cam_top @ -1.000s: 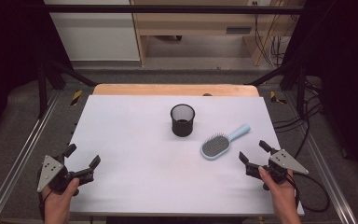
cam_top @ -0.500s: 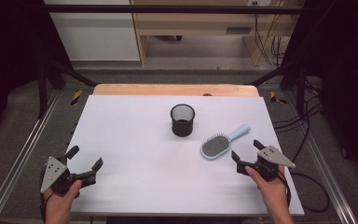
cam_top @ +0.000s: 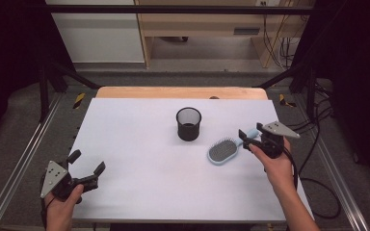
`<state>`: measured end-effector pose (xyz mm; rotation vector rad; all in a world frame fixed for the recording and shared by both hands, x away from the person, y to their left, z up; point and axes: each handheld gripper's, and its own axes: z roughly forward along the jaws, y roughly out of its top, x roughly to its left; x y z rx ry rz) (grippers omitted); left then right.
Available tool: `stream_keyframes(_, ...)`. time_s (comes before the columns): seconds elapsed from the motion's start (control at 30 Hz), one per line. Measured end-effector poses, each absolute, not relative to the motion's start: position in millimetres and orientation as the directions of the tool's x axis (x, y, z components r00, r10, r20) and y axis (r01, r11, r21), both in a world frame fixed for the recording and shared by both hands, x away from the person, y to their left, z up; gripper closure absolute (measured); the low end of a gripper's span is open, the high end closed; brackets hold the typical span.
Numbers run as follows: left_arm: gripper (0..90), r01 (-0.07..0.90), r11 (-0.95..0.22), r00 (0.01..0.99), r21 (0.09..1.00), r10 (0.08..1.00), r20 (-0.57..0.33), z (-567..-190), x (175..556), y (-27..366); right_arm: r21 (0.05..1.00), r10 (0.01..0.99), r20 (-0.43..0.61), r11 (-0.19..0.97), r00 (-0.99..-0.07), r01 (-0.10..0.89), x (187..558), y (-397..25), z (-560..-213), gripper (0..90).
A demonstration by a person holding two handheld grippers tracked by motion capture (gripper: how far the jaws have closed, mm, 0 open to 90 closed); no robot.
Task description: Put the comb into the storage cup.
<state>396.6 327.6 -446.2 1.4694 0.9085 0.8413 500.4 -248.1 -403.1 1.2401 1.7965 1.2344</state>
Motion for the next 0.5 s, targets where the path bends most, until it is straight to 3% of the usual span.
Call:
stream_keyframes(0.1,2.8,0.078,-0.046,0.443,0.996,0.897,0.007,-447,397,327,0.917,0.937,0.009,0.131,-0.348,0.377,519,-253,-396,42.9)
stream_keyframes(0.13,2.8,0.079,-0.045,0.443,0.996,0.897,0.005,-447,397,327,0.917,0.937,0.009,0.131,-0.348,0.377,519,-253,-396,42.9)
stream_keyframes(0.33,2.8,0.083,-0.053,0.446,0.995,0.895,0.010,-447,397,326,0.904,0.938,-0.008,0.156,-0.347,0.399,535,-258,-394,69.0)
stream_keyframes(0.37,2.8,0.083,-0.056,0.446,0.995,0.895,0.014,-447,396,325,0.904,0.938,-0.008,0.156,-0.347,0.399,535,-258,-394,69.0)
stream_keyframes(0.5,2.8,0.081,-0.065,0.446,0.995,0.895,0.022,-447,396,325,0.895,0.938,-0.047,0.192,-0.344,0.402,545,-256,-398,83.9)
